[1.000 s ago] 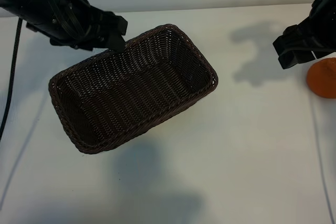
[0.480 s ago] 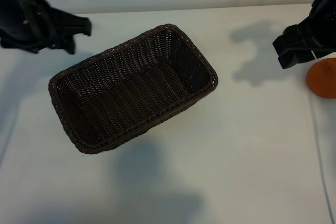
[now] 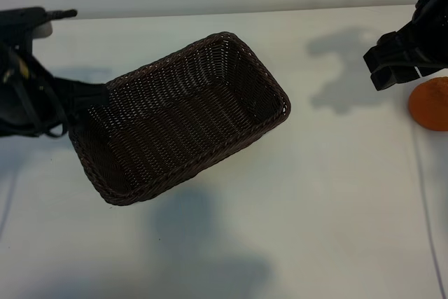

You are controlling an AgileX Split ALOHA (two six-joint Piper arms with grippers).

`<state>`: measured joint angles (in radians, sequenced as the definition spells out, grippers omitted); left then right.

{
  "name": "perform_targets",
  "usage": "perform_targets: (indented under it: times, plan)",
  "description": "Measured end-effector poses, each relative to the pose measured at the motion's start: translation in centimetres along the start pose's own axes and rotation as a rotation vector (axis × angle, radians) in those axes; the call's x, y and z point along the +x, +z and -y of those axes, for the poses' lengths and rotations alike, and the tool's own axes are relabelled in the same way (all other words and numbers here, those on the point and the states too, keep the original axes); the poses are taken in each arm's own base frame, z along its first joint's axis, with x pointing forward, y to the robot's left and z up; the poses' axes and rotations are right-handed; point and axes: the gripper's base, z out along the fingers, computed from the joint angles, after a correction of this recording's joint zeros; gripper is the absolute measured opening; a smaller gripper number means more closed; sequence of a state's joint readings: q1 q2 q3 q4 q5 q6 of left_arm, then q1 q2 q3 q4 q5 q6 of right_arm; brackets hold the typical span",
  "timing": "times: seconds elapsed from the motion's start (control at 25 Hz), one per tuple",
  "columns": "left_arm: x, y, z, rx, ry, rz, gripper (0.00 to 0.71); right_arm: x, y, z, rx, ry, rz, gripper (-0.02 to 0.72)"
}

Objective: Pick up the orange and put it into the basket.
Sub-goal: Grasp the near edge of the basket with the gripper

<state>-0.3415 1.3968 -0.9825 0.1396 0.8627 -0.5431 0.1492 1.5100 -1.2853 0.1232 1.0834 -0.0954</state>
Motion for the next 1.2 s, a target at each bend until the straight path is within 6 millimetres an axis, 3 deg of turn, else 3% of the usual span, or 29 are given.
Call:
perform_targets:
  times: [0.28,0.76,1.2]
  plan:
    - [2.2,2.4,-0.3,0.045,-0.073,-0.006,0.592,0.0,0.0,0.0,0.0,0.001,0.002,0.593]
    - [1.2,3.6,-1.5,0.041,-0.215,0.012,0.568,0.0,0.0,0.0,0.001,0.0,0.003,0.593]
    - [0.3,8.3,-0.5,0.026,-0.235,-0.039,0.561,0.0,0.0,0.0,0.001,0.0,0.003,0.593]
